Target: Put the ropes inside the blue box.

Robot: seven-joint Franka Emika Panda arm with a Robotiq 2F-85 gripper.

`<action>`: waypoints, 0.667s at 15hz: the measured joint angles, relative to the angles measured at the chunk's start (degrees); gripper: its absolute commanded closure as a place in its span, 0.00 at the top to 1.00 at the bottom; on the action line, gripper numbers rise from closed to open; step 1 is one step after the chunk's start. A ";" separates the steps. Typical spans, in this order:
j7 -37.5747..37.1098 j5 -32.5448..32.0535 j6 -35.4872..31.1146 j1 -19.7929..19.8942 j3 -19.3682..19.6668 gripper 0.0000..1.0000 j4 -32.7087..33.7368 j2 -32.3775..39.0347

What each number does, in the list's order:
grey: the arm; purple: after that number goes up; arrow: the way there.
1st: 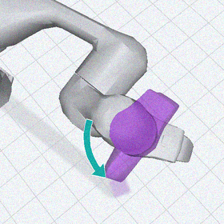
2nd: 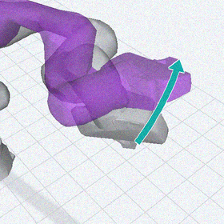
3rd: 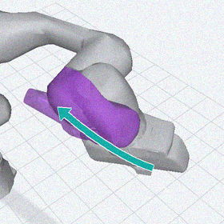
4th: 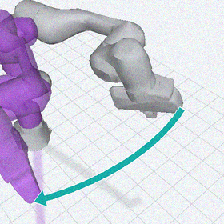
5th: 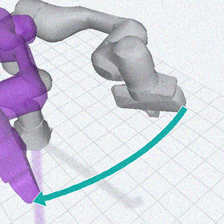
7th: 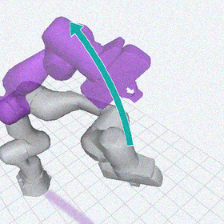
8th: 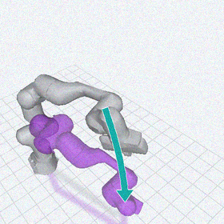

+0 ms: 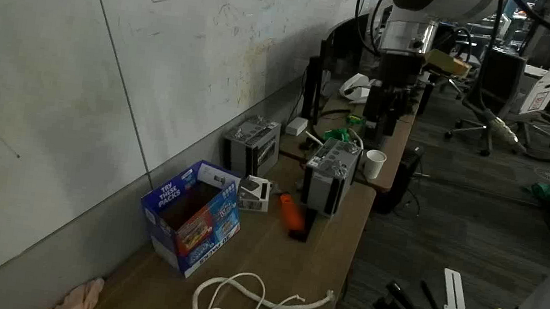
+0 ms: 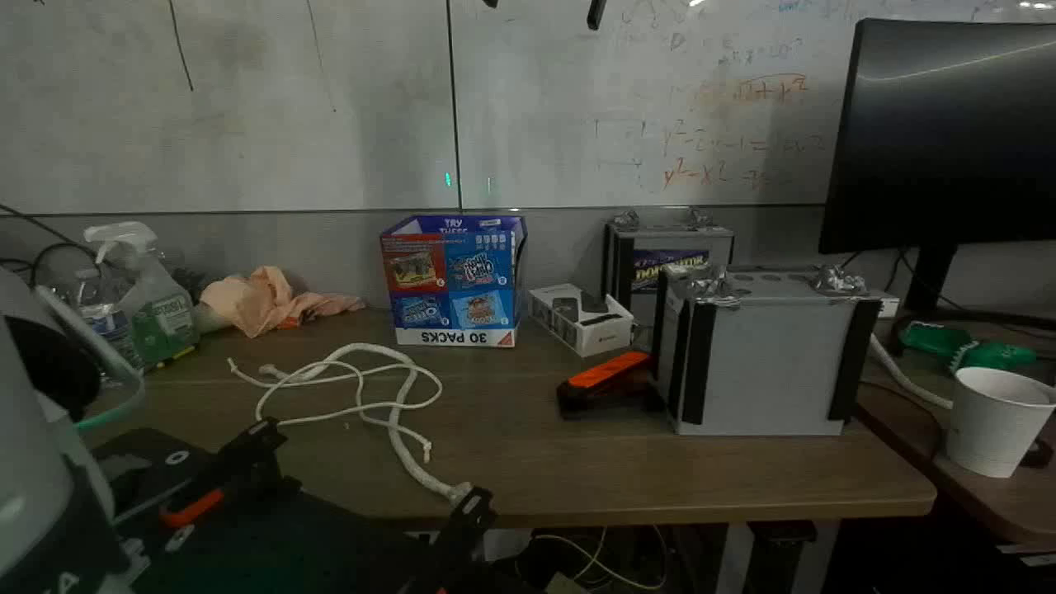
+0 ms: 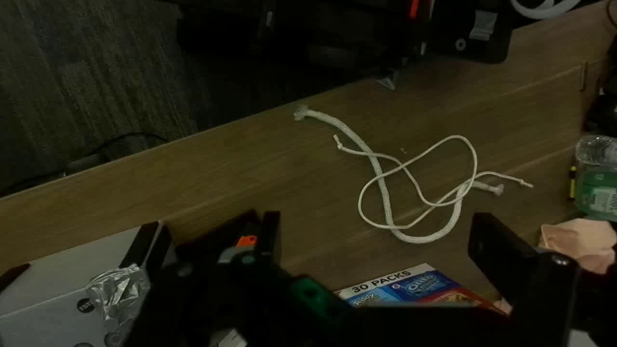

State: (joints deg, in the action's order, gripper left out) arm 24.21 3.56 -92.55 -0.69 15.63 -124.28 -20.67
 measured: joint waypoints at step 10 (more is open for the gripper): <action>-0.08 0.08 -1.89 0.57 -1.80 1.00 -1.62 0.25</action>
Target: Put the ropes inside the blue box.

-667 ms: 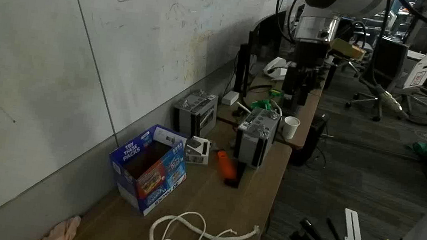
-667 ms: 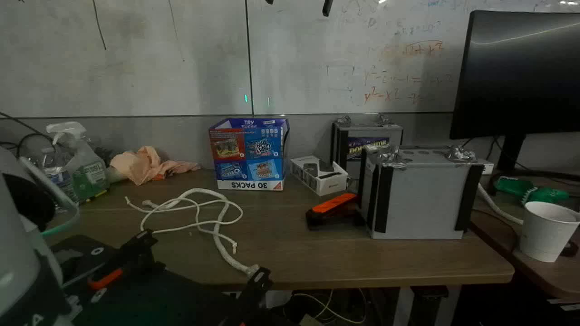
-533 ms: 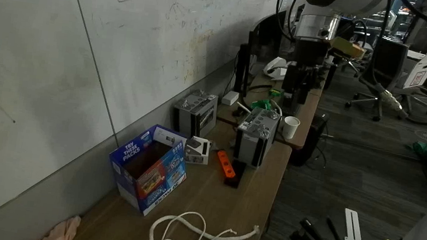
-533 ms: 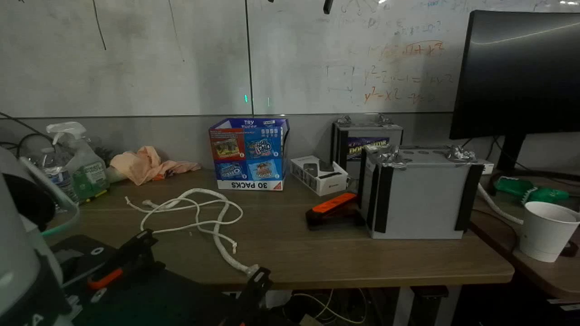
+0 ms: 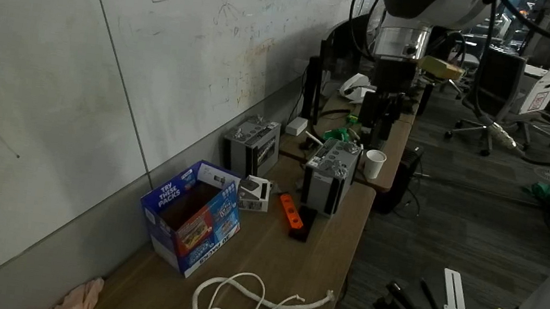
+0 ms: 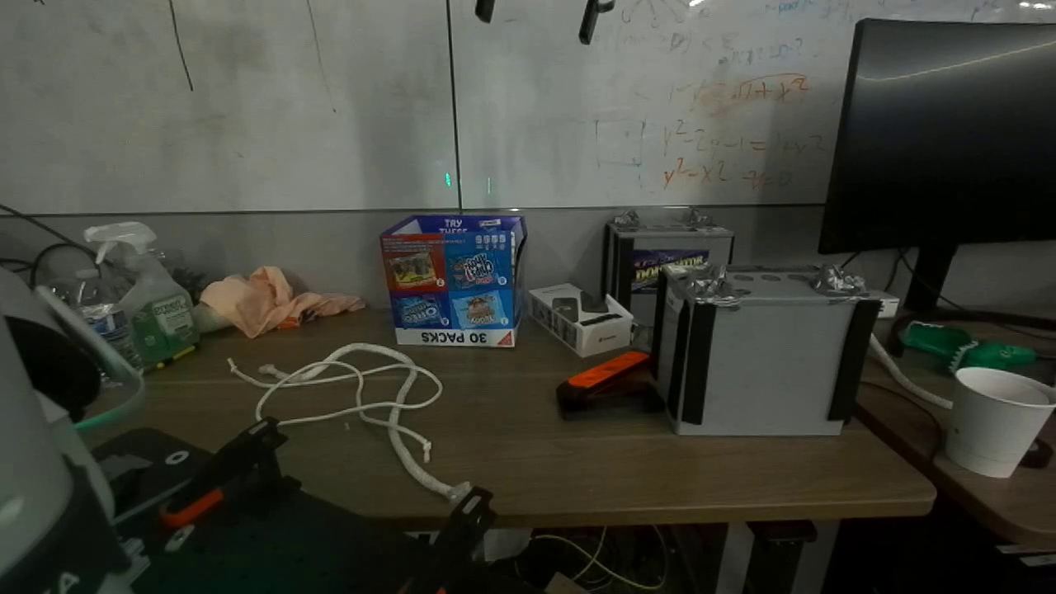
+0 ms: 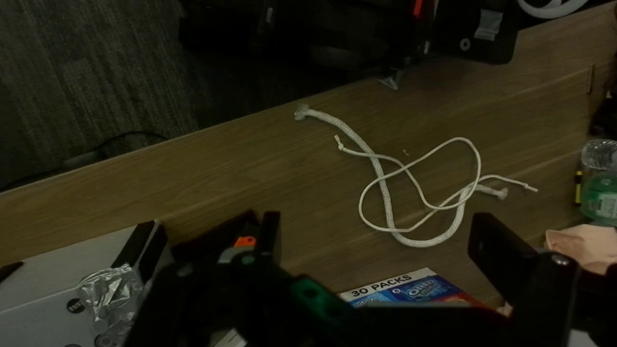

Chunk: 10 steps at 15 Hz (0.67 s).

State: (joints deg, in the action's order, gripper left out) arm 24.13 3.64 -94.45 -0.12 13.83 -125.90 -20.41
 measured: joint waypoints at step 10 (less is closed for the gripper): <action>-4.56 0.72 -25.74 -4.31 -12.37 1.00 -15.11 6.58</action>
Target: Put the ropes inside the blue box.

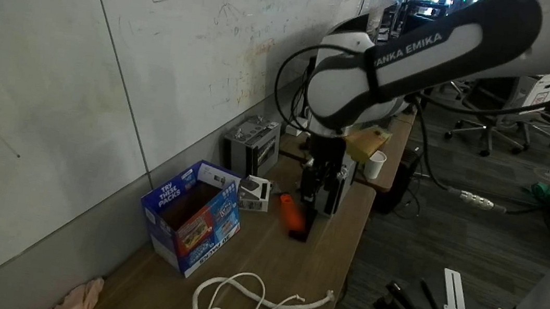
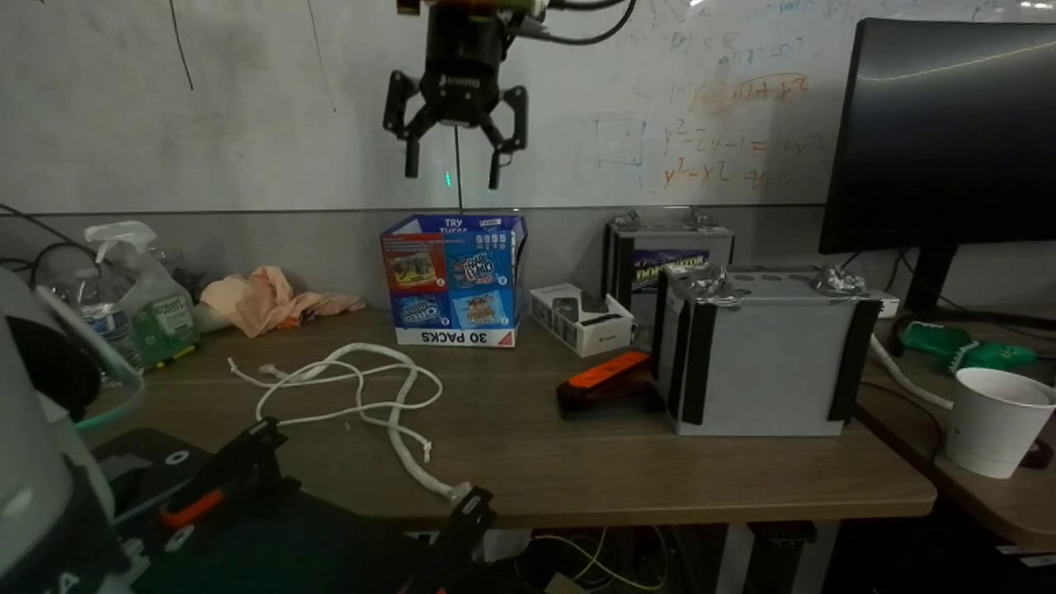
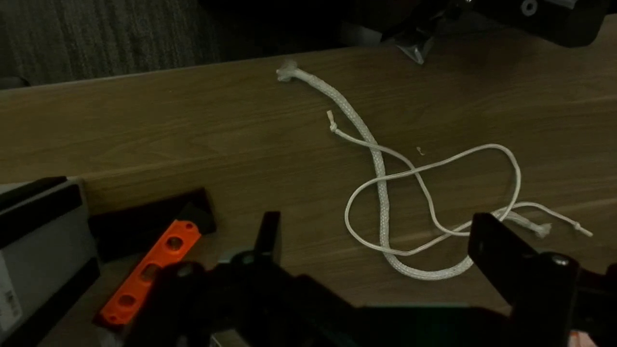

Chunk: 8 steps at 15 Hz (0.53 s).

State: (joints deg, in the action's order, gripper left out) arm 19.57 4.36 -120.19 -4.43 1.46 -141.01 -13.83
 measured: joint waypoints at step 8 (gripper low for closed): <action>-0.51 -2.22 -29.56 -3.45 -6.33 1.00 -8.35 15.10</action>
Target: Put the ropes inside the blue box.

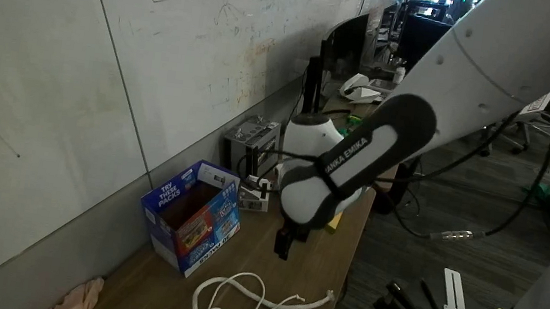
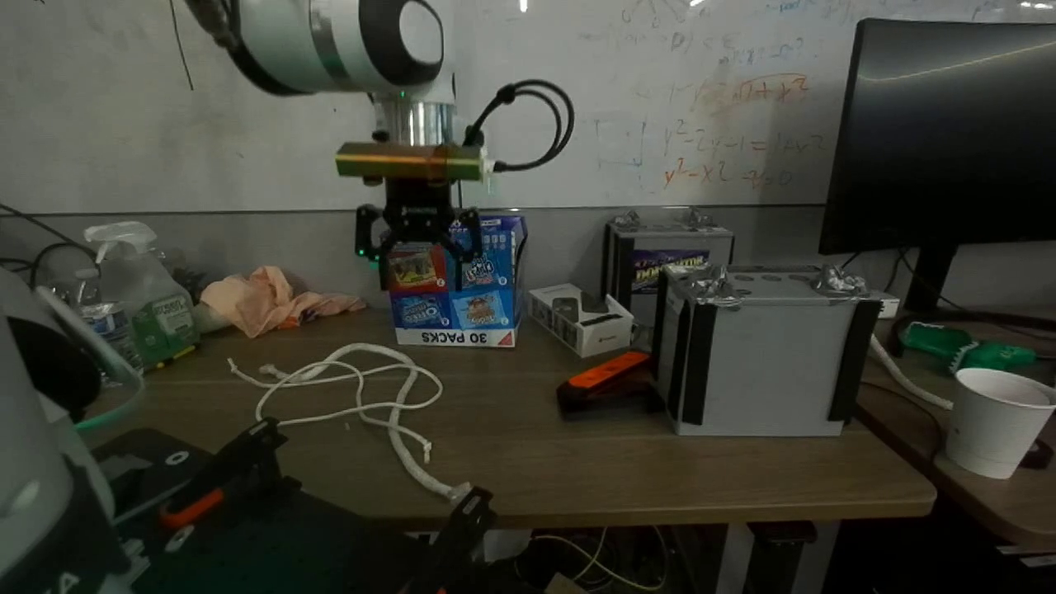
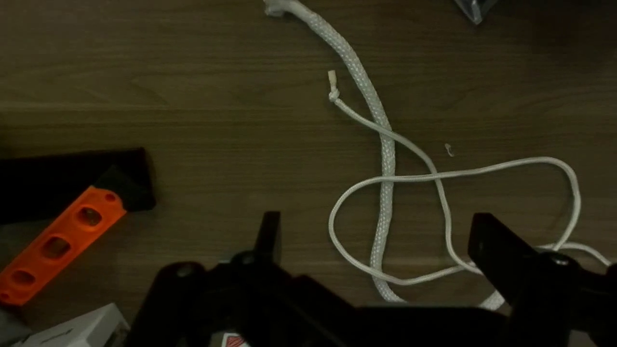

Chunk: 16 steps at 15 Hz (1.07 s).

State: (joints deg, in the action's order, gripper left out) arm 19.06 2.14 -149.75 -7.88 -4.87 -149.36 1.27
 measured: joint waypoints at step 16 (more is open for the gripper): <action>-9.21 -15.83 -13.91 -3.88 -0.64 1.00 17.15 31.88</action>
State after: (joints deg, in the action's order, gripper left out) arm 9.84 -13.69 -163.66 -11.76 -5.51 -132.21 33.15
